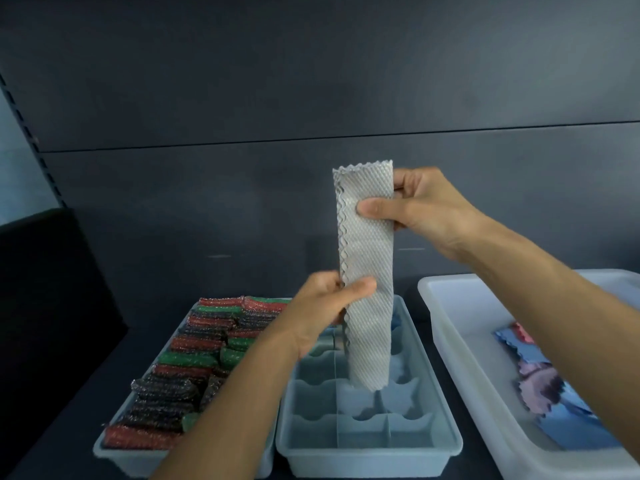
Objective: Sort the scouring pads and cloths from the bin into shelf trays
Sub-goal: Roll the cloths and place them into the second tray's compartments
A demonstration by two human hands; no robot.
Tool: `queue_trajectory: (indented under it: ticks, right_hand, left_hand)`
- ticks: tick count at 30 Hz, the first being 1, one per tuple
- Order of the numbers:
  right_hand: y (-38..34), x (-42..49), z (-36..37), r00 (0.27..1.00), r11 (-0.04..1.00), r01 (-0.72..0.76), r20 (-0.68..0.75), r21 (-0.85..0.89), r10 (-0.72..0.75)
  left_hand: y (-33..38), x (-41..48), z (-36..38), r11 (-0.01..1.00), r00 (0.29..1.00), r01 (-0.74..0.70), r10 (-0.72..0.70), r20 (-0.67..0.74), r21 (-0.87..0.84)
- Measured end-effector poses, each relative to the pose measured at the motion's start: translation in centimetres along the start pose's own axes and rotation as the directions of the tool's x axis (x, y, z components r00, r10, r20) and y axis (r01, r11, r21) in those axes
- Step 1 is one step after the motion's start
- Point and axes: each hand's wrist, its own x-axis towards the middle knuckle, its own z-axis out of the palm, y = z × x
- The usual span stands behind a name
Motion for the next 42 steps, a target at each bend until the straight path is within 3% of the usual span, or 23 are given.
queue_trajectory:
  ticks: [2,5,7,11,15,18,22,23,24,26,27,28,29,30,32,33,36,38,42]
  right_hand:
    - [-0.2,-0.3,0.1,0.997,0.997,0.070,-0.012,0.008,-0.070]
    - [0.6,-1.9,0.7,0.973,0.973,0.232,-0.007,0.016,-0.232]
    - [2.3,-3.7,1.4,0.936,0.925,0.351,0.043,-0.144,-0.349]
    - [6.8,-6.3,2.8,0.841,0.712,0.538,0.227,-0.451,-0.492]
    - [9.6,-6.5,3.1,0.778,0.544,0.616,0.330,-0.570,-0.535]
    - [9.9,-6.6,2.6,0.736,0.487,0.670,0.415,-0.560,-0.536]
    - [10.0,-6.3,2.6,0.644,0.170,0.731,0.586,-0.661,-0.491]
    - [10.1,-6.1,2.8,0.649,0.165,0.714,0.554,-0.680,-0.522]
    - [10.1,-6.1,3.1,0.676,0.238,0.687,0.484,-0.687,-0.556]
    - [9.3,-6.2,4.0,0.815,0.604,0.538,0.181,-0.588,-0.550]
    - [8.6,-6.1,4.4,0.897,0.820,0.408,0.008,-0.400,-0.443]
    - [8.0,-5.9,4.7,0.958,0.960,0.258,-0.100,-0.112,-0.269]
    - [7.6,-5.6,4.7,0.988,0.985,0.098,-0.135,0.142,-0.079]
    - [7.5,-5.4,4.6,0.988,0.958,-0.029,-0.139,0.284,0.071]
    - [7.9,-4.9,4.1,0.965,0.933,-0.178,-0.129,0.312,0.227]
    - [8.1,-4.9,4.0,0.959,0.935,-0.214,-0.122,0.284,0.257]
    - [8.6,-5.1,4.0,0.961,0.941,-0.228,-0.095,0.250,0.259]
    - [8.8,-5.3,4.0,0.971,0.945,-0.209,-0.064,0.250,0.231]
    - [9.0,-5.9,4.0,0.989,0.924,-0.133,-0.010,0.359,0.146]
  left_hand:
    - [-0.9,0.2,0.1,0.996,0.994,0.091,-0.089,-0.058,0.024]
    - [-1.0,0.7,-0.2,0.977,0.972,0.188,-0.199,-0.122,-0.097]
    - [-0.6,1.0,-0.7,0.941,0.954,0.231,-0.269,-0.132,-0.245]
    - [0.1,1.1,-1.3,0.832,0.941,0.270,-0.335,-0.051,-0.485]
    - [0.2,1.1,-1.8,0.780,0.936,0.272,-0.350,-0.033,-0.563]
    - [0.0,0.9,-2.0,0.809,0.952,0.250,-0.306,-0.019,-0.531]
    - [-0.1,0.8,-2.0,0.858,0.969,0.209,-0.245,-0.016,-0.469]
    - [-0.1,0.8,-1.9,0.859,0.970,0.208,-0.241,-0.012,-0.468]
    - [-0.3,0.8,-1.7,0.863,0.972,0.204,-0.235,-0.010,-0.462]
    - [-0.7,0.9,-1.0,0.900,0.970,0.179,-0.230,-0.083,-0.397]
    - [-0.9,1.0,-0.8,0.921,0.970,0.170,-0.219,-0.105,-0.351]
    - [-1.2,1.0,-0.8,0.933,0.974,0.167,-0.206,-0.092,-0.320]
    - [-1.4,0.8,-0.8,0.928,0.979,0.181,-0.203,-0.035,-0.327]
    - [-1.4,0.5,-0.9,0.905,0.978,0.205,-0.206,0.038,-0.373]
    - [-1.6,-0.1,-0.9,0.897,0.977,0.206,-0.168,0.128,-0.391]
    - [-1.8,-0.2,-0.7,0.925,0.985,0.169,-0.146,0.093,-0.340]
    - [-1.9,-0.5,-0.1,0.984,0.995,0.045,-0.059,-0.075,-0.175]
    - [-2.1,-0.5,0.0,0.987,0.984,-0.025,-0.003,-0.176,-0.156]
    - [-1.7,-0.8,0.1,0.977,0.976,-0.127,0.092,-0.198,-0.171]
